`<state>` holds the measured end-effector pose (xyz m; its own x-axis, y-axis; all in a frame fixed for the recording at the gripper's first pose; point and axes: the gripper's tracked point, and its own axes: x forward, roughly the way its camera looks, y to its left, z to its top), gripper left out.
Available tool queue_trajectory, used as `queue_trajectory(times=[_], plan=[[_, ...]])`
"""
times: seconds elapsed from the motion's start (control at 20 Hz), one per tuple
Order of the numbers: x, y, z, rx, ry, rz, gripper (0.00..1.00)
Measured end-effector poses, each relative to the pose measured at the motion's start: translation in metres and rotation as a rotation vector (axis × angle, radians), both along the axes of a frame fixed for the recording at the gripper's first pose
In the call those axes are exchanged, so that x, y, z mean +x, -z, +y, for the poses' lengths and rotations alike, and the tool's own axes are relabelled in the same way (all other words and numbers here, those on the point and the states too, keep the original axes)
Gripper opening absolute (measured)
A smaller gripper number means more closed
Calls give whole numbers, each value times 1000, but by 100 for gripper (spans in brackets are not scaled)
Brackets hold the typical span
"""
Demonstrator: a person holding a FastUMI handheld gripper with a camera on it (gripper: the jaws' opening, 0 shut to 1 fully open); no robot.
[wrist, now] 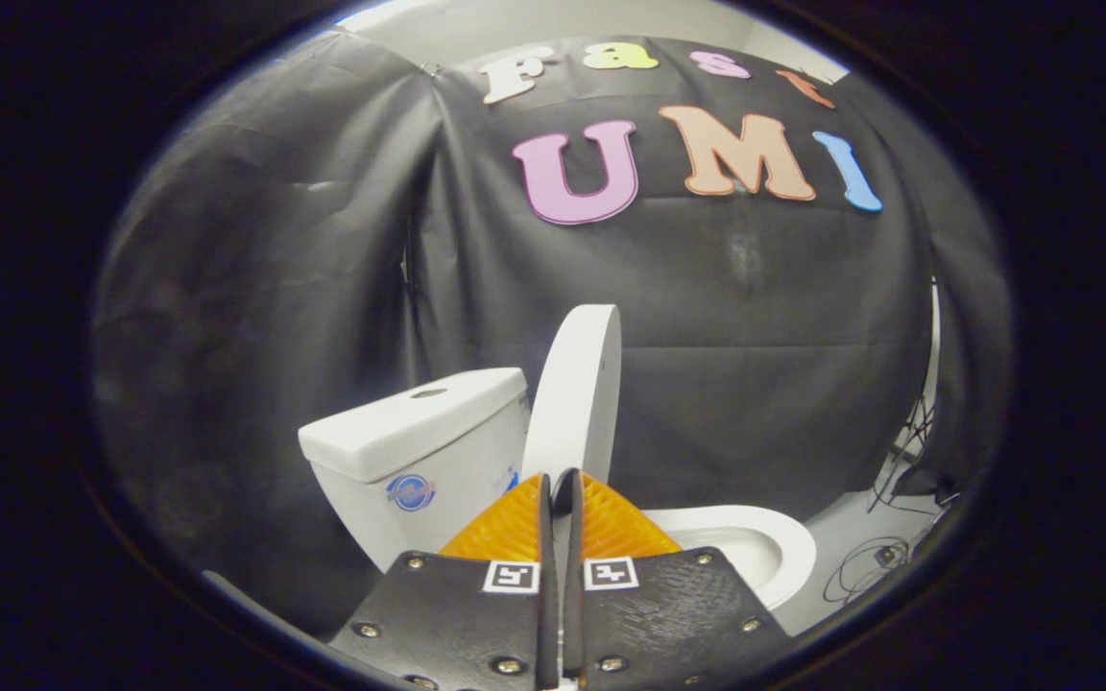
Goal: Open the toilet lid.
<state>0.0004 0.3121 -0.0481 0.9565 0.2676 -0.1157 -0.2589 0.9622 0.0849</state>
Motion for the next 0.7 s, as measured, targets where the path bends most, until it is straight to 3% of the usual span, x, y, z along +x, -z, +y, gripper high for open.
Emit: queue_trajectory(times=[0.7], plan=[[-3,-4,56,31,-87,-71,6]])
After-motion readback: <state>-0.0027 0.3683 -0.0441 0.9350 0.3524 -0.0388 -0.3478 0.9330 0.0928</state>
